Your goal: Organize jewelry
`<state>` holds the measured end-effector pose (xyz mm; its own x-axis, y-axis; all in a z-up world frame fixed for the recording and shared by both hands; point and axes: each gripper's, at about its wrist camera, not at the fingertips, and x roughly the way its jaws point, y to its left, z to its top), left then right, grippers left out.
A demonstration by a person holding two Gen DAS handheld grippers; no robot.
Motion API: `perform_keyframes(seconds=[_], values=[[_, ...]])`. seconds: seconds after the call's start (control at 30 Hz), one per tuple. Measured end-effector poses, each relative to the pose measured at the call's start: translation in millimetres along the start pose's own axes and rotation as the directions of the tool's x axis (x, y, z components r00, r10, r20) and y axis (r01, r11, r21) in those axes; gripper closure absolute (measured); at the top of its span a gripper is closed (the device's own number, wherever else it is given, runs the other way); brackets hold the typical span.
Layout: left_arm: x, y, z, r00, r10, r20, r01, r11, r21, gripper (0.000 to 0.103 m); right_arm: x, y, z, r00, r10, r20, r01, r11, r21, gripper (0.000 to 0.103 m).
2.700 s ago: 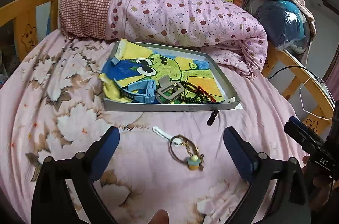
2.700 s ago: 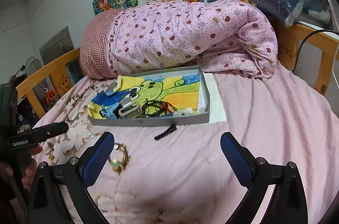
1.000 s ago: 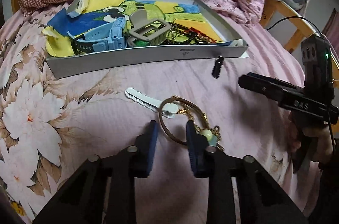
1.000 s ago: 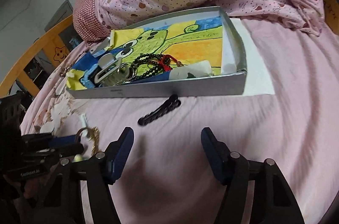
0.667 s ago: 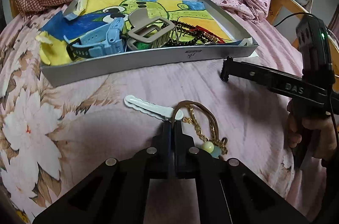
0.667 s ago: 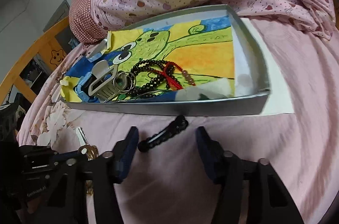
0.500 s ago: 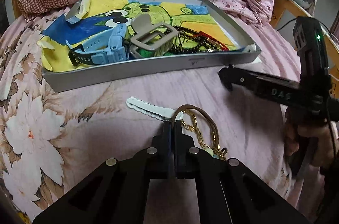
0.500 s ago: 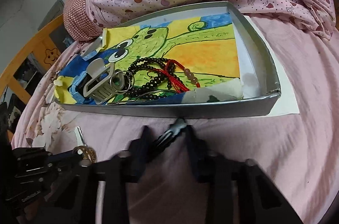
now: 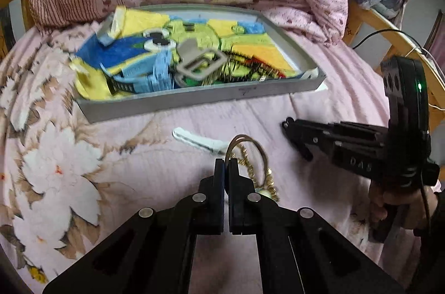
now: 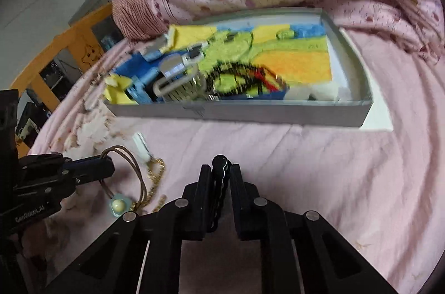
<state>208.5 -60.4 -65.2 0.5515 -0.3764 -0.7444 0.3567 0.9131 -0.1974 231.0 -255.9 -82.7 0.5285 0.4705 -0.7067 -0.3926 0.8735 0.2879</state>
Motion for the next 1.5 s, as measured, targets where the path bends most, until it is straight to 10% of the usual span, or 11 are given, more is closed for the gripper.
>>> perform_keyframes(seconds=[0.5, 1.5], values=[[-19, -16, 87, 0.984, -0.068, 0.166, 0.064, 0.998, 0.03, 0.102, -43, -16, 69, 0.975, -0.035, 0.218, 0.028, 0.999, 0.033, 0.09], [54, 22, 113, 0.993, -0.113, 0.025, 0.115, 0.983, -0.142, 0.102, 8, -67, 69, 0.994, -0.066, 0.09, 0.051, 0.987, 0.152, 0.084]])
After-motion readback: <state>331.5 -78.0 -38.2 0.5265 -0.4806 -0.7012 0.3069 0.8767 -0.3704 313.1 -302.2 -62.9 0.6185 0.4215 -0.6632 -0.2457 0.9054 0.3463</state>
